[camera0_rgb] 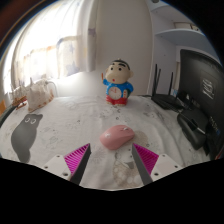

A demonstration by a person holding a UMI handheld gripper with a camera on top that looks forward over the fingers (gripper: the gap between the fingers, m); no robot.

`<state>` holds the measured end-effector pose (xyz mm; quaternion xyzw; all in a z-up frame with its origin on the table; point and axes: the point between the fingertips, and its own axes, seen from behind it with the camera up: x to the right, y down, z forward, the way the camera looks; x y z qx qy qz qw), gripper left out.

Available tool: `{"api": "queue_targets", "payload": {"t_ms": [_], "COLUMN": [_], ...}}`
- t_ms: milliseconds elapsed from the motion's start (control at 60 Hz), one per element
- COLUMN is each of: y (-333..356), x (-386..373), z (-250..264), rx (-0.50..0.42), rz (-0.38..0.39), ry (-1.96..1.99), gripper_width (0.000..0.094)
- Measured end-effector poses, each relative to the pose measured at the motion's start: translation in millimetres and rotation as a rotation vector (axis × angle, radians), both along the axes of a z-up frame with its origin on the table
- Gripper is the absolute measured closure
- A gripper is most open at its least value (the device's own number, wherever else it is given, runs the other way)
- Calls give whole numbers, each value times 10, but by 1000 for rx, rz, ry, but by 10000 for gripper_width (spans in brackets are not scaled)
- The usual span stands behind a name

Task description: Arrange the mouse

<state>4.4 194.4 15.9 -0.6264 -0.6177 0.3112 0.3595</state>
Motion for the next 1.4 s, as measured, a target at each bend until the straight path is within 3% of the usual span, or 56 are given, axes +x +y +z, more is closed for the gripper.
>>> {"api": "queue_targets", "payload": {"t_ms": [350, 533, 617, 700, 967, 1083, 1233, 1400], "y": [61, -1, 21, 121, 103, -223, -1138, -2371], "x": [-862, -1161, -1211, -1237, -1226, -1175, -1025, -780], "z": [-167, -218, -235, -255, -59, 521, 1228, 1390], "rx": [-8, 1, 3, 21, 68, 28, -25, -64], "rz": [-57, -31, -37, -64, -62, -44, 62, 173], "ry": [-19, -30, -31, -34, -39, 6, 59, 70], "gripper_width": [76, 75, 174, 389, 517, 520, 525, 532]}}
